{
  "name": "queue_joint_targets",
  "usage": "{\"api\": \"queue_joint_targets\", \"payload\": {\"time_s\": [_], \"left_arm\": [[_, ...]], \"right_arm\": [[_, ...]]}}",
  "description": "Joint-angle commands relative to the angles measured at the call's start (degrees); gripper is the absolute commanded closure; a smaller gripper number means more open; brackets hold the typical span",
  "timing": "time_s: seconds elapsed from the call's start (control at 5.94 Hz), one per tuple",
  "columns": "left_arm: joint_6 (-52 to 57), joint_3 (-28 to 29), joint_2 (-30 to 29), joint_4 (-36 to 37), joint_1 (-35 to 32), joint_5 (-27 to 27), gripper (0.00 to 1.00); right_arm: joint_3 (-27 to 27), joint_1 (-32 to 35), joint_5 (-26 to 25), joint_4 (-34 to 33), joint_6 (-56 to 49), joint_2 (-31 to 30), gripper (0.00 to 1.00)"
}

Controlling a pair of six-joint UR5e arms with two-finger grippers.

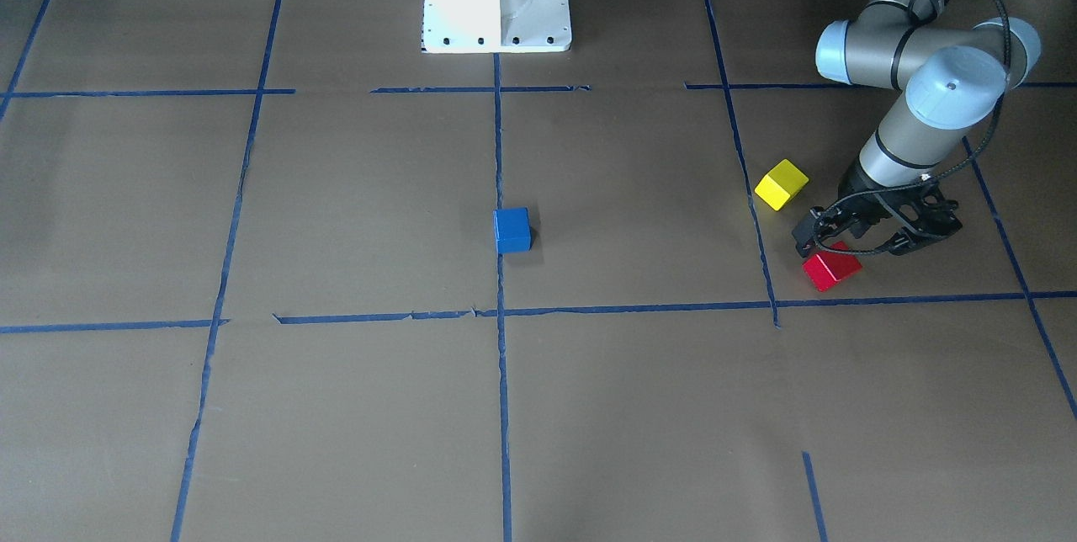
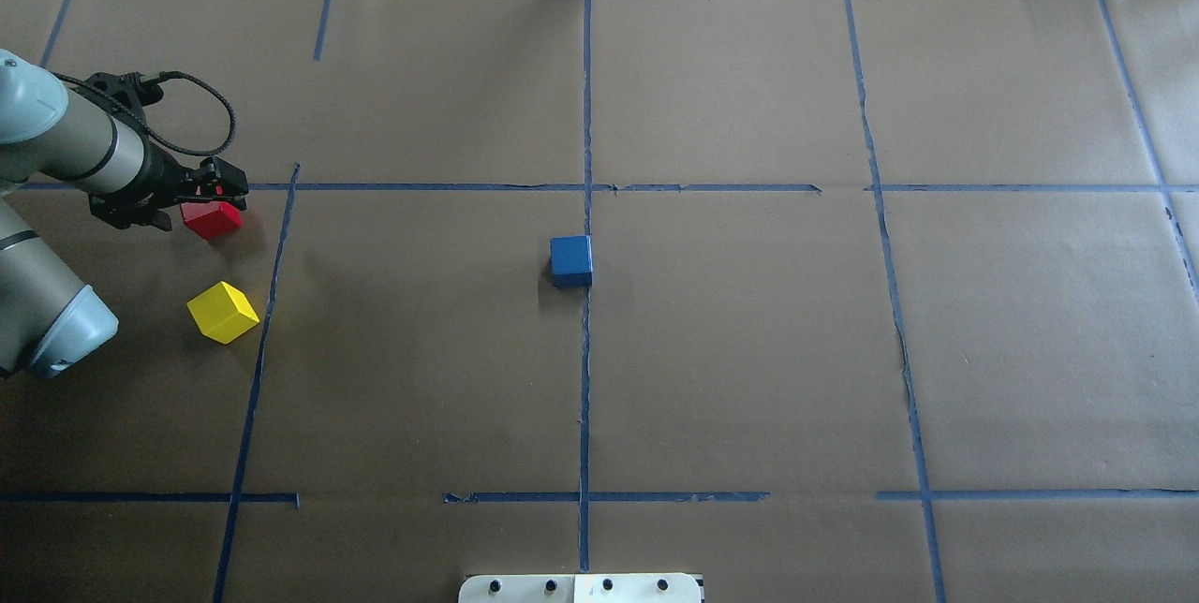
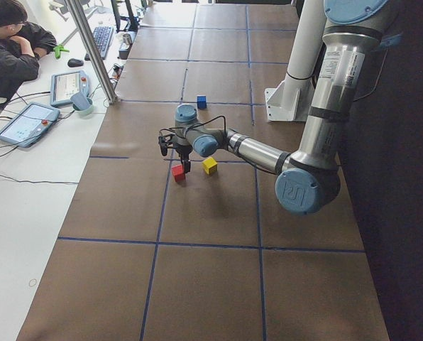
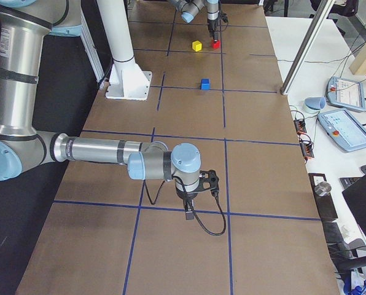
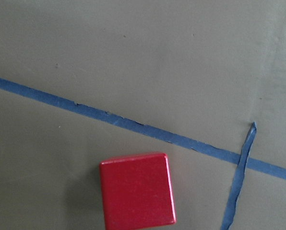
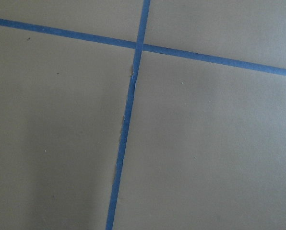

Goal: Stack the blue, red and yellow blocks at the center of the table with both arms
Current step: 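Reach the left gripper to the red cube and grasp it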

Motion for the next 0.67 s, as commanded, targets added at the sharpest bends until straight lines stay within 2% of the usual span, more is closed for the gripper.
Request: {"api": "queue_joint_targets", "payload": {"time_s": [0.0,0.34,0.51], "left_arm": [[0.1,2.3,-1.3,-0.2,0.0,0.0,0.0],[0.2,4.1,-2.1,-0.4,0.0,2.1,0.03],[0.1,4.6,-2.2,-0.6,0.0,2.6,0.31]], "right_arm": [[0.0,0.0,0.0,0.0,-0.1,0.0,0.0],[0.0,0.0,0.0,0.0,-0.4,0.0,0.0],[0.0,0.0,0.0,0.1,-0.4,0.0,0.0]]}}
